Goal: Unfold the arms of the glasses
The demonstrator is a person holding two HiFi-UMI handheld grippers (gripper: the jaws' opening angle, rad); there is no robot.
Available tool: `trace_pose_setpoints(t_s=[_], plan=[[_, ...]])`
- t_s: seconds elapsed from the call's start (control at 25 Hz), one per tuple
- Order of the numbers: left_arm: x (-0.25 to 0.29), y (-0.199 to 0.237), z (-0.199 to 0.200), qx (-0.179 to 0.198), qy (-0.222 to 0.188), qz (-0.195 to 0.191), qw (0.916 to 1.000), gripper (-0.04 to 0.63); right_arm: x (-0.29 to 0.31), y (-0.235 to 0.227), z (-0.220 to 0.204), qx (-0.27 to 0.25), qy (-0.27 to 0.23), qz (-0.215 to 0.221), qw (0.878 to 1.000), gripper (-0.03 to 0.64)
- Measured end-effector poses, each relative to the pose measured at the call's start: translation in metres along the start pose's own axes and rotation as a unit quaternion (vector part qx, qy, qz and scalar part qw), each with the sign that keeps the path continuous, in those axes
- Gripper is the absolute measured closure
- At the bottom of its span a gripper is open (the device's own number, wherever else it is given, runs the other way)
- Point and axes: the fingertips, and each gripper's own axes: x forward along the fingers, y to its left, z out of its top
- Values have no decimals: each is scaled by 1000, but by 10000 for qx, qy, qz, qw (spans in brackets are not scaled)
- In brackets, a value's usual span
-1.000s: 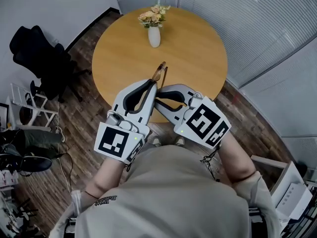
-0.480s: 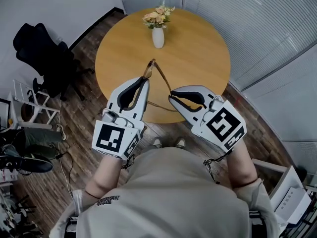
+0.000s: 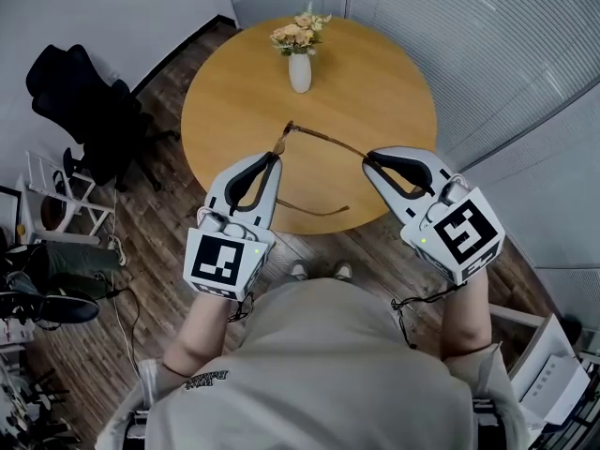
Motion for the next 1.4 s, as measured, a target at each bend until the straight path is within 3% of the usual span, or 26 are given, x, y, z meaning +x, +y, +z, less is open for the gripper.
trace_pose_setpoints(t_s=[0.2,0.36,0.6,0.92,1.2,1.28,1.4], plan=[[1,1,-5,-108,67,42,9999,555,2,2,-4,121,-50,-33,9999,574],[2,18,2,-172,-40,351,9992,555,4,3,2,138,-162,-155,9997,574],[-5,52,26,-79,-303,785,9964,555,-12,-18,33,410,-770,-595,9944,574],[-29,87,66,-26,-837,1258,9885,555,-51,-40,82,300,-1543,-1347,9783,574],[-52,79,100,300,-1183,1352,9833,556,-81,-49,106,292,-2147,-1905,9575,575],[-53,78,97,173,-1190,1298,9842,555,-82,-49,104,338,-2134,-1927,9572,575],[-53,79,82,-499,-1208,1111,9852,555,-82,-50,99,482,-2114,-2028,9549,580]])
